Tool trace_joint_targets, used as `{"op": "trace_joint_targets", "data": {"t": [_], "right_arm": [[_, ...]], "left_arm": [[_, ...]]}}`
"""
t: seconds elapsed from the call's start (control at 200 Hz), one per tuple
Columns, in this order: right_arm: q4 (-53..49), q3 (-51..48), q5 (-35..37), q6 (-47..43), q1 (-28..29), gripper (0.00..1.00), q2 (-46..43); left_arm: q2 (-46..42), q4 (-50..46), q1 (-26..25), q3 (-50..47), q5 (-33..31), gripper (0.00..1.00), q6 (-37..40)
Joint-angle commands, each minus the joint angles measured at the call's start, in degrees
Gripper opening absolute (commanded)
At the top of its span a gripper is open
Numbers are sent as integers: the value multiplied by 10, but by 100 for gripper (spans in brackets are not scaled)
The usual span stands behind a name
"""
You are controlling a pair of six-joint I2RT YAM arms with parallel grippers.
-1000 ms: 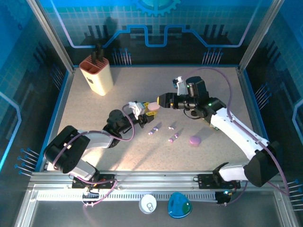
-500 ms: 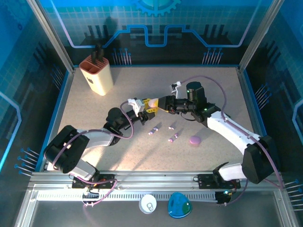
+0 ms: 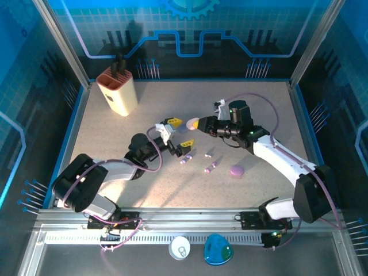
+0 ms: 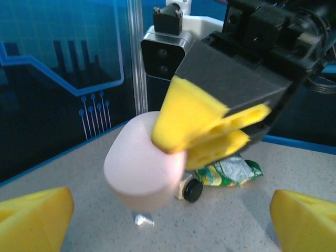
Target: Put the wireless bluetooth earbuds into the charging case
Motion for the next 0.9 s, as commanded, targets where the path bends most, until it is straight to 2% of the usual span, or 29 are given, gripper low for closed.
{"op": "trace_joint_targets", "data": {"t": [0.0,0.17,0.605,0.68,0.89], "right_arm": [[-15,-15,62,-27,-26,21,27],[51,-16,42,14,-58,20,116],[45,60,55,-14,-65,22,299],[41,63,56,-19,-65,27,305],[-13,65,75,-74,-68,53,255]], "left_arm": [[-37,-20,7,-20,-16,99,12],[-79,-89,20,-32,-30,99,20],[-133,-339,34,19,-79,99,61],[-137,-375,35,30,-86,99,70],[-120,-520,35,99,-108,99,82]]}}
